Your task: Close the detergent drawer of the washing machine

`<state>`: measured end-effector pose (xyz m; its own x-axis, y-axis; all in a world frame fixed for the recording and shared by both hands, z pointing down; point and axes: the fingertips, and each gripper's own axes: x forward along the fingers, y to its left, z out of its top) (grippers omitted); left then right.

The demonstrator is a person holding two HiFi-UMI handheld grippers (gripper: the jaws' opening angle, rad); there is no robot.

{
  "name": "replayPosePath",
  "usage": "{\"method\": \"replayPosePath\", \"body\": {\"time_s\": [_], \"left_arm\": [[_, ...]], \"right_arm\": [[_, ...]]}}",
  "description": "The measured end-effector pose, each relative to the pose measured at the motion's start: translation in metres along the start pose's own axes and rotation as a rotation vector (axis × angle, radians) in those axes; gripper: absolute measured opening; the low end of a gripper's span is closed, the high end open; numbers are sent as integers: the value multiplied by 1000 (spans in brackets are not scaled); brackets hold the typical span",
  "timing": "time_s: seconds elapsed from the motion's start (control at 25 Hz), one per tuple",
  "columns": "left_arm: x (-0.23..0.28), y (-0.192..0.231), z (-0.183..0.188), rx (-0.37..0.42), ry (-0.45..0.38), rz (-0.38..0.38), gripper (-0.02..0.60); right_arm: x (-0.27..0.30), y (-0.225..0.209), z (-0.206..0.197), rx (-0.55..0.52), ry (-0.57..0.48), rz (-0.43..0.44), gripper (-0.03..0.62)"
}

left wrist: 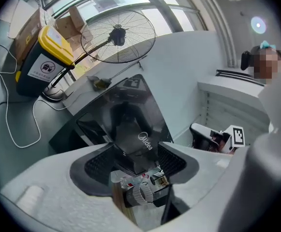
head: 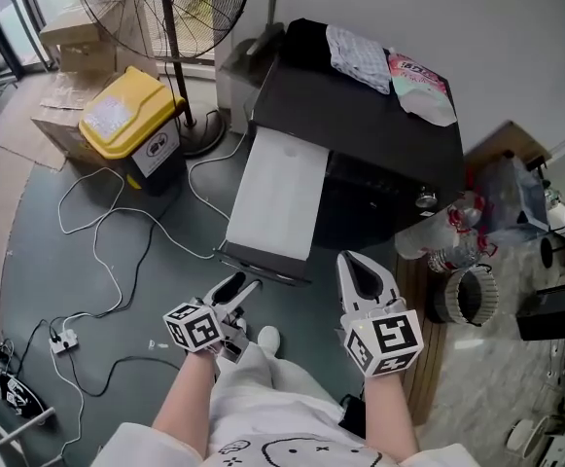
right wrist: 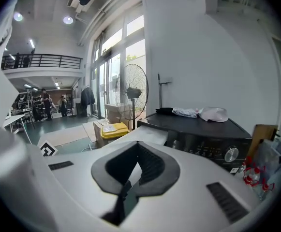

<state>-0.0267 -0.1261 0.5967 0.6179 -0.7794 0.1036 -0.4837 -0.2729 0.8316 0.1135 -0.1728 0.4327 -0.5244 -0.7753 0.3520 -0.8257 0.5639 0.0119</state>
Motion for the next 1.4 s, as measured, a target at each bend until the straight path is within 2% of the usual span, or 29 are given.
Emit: {"method": "replayPosePath", "body": {"time_s": [0.28,0.48,0.6,0.96,1.4], "left_arm": [[11,9,-10,-2,29,-41,287],[18,9,-4,16,-7,-97,288],[22,5,-2,38,1,-114,288],[22,1,0,25,20,-106,291],[24,-3,-2,4,99,-31,299]], "right_arm": [[-7,-1,-18,-9,39,-25,0],[-9,-3,-26,-27,53,-42,0],[-12,-7,-25,-24,53,-60,0],[-10,-6,-12,-9,34,-74,0],[-9,-11,1,66,22,-106,0]]}}
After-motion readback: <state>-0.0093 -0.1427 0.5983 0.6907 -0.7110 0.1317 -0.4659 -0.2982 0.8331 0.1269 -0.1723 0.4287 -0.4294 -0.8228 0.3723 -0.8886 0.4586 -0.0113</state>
